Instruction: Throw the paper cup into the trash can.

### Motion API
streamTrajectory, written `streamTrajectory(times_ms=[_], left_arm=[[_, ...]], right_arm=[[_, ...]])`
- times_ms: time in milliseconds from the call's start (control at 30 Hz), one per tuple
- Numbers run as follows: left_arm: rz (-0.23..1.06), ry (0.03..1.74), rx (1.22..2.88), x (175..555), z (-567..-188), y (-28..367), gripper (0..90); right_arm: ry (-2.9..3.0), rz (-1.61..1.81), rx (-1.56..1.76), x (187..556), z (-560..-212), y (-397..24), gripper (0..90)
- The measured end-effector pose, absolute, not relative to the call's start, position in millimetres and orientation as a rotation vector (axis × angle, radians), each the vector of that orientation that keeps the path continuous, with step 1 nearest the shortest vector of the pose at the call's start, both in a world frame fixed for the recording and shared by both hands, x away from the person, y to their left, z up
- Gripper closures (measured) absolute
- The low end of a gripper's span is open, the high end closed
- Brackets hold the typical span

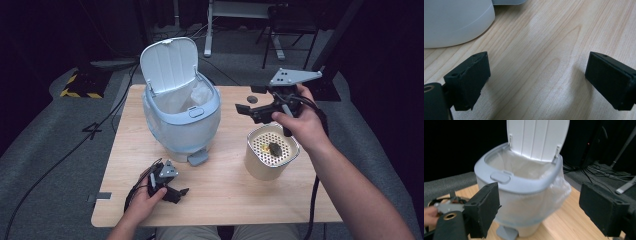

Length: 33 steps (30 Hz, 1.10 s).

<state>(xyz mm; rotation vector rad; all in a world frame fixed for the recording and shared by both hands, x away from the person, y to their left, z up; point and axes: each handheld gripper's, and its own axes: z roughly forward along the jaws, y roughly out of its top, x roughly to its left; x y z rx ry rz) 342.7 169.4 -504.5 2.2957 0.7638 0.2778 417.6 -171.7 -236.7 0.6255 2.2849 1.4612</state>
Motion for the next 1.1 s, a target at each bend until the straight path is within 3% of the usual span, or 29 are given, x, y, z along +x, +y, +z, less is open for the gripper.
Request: streamTrajectory(times_ms=[567, 1100], left_arm=[[0.299, 0.842, 2.292, 342, -505, 174, 1.4], [0.311, 0.890, 2.277, 338, -505, 173, 0.5]], right_arm=[[2.291, 1.394, 0.796, 377, -293, -273, 20.9], [2.293, 1.297, 0.904, 330, -375, -325, 21.6]])
